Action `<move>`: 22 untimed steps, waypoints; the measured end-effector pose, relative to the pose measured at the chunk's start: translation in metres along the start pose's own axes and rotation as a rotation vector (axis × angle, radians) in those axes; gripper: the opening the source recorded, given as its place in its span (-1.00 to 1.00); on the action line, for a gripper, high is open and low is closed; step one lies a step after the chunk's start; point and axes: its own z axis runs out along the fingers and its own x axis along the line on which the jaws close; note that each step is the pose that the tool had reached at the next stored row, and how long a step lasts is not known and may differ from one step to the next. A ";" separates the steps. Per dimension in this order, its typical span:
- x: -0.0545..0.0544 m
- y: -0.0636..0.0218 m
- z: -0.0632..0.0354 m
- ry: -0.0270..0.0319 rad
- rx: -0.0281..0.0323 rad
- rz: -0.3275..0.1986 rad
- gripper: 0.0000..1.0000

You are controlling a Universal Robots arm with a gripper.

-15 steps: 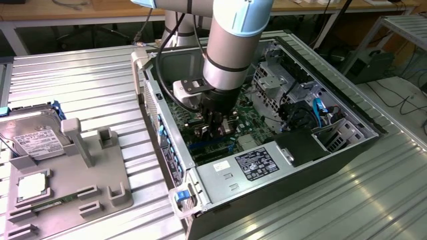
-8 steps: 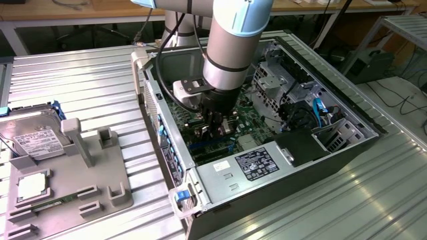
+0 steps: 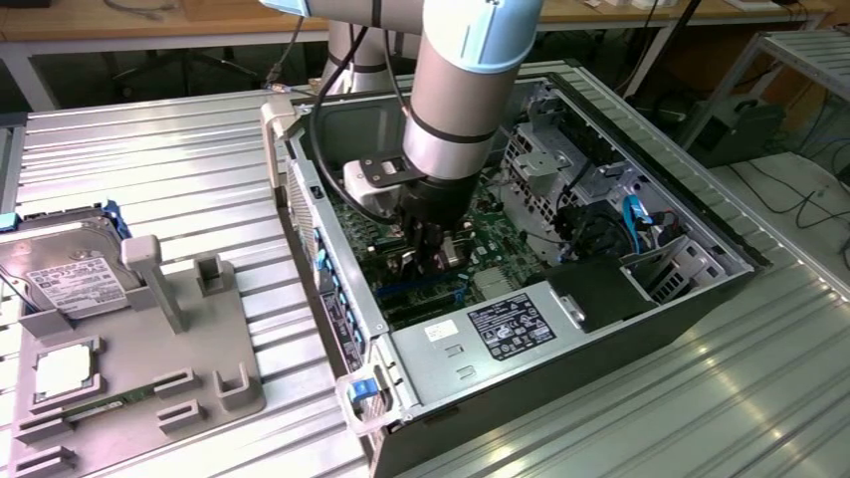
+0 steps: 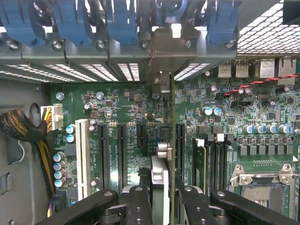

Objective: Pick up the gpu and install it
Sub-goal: 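Insert the gpu into the slot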

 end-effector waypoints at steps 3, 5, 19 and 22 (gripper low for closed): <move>0.000 0.0003 0.0001 0.0002 -0.0002 0.000 -0.44; 0.000 0.0005 0.0001 0.0003 -0.0005 0.000 -0.44; 0.000 0.0001 0.0007 0.0004 -0.0011 -0.023 -0.44; 0.000 0.0001 0.0007 0.0004 -0.0012 -0.026 -0.44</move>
